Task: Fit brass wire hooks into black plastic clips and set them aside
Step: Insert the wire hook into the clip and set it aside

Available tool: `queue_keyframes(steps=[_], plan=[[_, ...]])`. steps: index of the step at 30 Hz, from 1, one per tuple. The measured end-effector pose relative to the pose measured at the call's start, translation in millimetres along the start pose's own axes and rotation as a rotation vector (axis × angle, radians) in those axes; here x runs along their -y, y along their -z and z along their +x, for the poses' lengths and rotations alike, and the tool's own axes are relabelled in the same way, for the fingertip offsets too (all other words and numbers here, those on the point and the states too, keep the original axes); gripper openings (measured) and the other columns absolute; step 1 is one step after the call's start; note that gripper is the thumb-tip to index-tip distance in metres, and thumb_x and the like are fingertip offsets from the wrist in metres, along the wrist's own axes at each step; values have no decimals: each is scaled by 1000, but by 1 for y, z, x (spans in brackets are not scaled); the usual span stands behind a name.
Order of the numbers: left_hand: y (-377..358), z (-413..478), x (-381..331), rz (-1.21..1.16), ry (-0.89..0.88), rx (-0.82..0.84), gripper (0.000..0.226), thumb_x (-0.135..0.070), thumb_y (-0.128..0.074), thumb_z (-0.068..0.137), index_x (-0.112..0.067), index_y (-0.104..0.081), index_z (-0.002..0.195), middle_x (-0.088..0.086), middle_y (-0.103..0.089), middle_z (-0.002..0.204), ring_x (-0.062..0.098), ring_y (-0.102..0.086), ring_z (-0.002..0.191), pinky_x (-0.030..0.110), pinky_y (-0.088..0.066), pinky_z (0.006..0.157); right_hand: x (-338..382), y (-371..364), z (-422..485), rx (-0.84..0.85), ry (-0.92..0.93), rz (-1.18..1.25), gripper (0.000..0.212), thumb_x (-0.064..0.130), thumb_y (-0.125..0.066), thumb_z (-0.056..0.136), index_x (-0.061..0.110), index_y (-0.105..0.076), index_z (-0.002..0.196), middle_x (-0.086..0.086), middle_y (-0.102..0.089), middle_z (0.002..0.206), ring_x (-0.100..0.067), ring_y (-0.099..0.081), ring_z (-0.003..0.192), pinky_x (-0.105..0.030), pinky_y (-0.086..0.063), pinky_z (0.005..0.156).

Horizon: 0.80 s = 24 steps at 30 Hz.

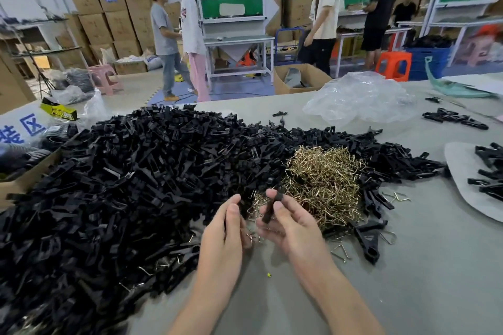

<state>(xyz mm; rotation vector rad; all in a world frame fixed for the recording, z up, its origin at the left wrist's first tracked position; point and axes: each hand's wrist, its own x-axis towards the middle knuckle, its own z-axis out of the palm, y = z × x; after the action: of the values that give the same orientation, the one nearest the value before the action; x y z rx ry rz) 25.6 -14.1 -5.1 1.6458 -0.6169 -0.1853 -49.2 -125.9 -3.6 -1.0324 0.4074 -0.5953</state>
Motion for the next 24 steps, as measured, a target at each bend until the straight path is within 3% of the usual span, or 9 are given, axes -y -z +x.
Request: queue_keyframes(steps=[3, 6, 8, 15, 19, 24], plan=[[2, 2, -4, -64, 44, -4, 31, -25, -48, 104, -39, -57, 131, -18, -72, 98, 4, -69, 87, 25, -56, 81, -2, -3, 1, 33, -25, 11, 27, 8, -43, 106, 9, -67, 119, -8, -66, 80, -18, -64, 68, -27, -54, 61], [2, 2, -9, -206, 67, 0, 29, -15, -56, 100, -34, -63, 121, -13, -75, 102, 4, -71, 93, 14, -55, 73, -4, -5, 3, 40, -26, 24, 25, 11, -44, 106, 11, -66, 120, -4, -62, 73, -12, -55, 55, -22, -45, 50], [0, 2, -11, -286, 92, 28, 29, -11, -59, 98, -32, -65, 116, -10, -76, 104, 7, -72, 97, 14, -54, 77, -4, -5, 4, 26, -23, 33, 22, 11, -46, 105, 13, -59, 123, -3, -62, 69, -10, -51, 49, -20, -42, 47], [-6, -4, -11, -360, 110, 61, 33, 0, -61, 95, -28, -69, 109, -8, -77, 96, 10, -74, 86, 13, -54, 72, -4, -4, 3, 47, -58, 104, 21, 4, -47, 103, 1, -63, 115, -8, -67, 72, -11, -60, 57, -21, -52, 54], [-6, -5, -9, -244, 79, 59, 33, -5, -63, 95, -34, -70, 109, -14, -75, 99, 4, -71, 94, 14, -52, 79, -7, -5, 2, 54, -56, 41, 19, 5, -53, 99, 4, -69, 110, -9, -70, 78, -13, -63, 66, -22, -56, 63], [-4, -4, -10, -277, 54, 12, 28, -7, -64, 94, -27, -68, 114, -15, -75, 102, -1, -69, 96, 8, -49, 77, -7, -5, 4, 62, -42, 37, 22, 13, -62, 91, 6, -71, 109, -12, -72, 84, -19, -67, 74, -25, -59, 71]])
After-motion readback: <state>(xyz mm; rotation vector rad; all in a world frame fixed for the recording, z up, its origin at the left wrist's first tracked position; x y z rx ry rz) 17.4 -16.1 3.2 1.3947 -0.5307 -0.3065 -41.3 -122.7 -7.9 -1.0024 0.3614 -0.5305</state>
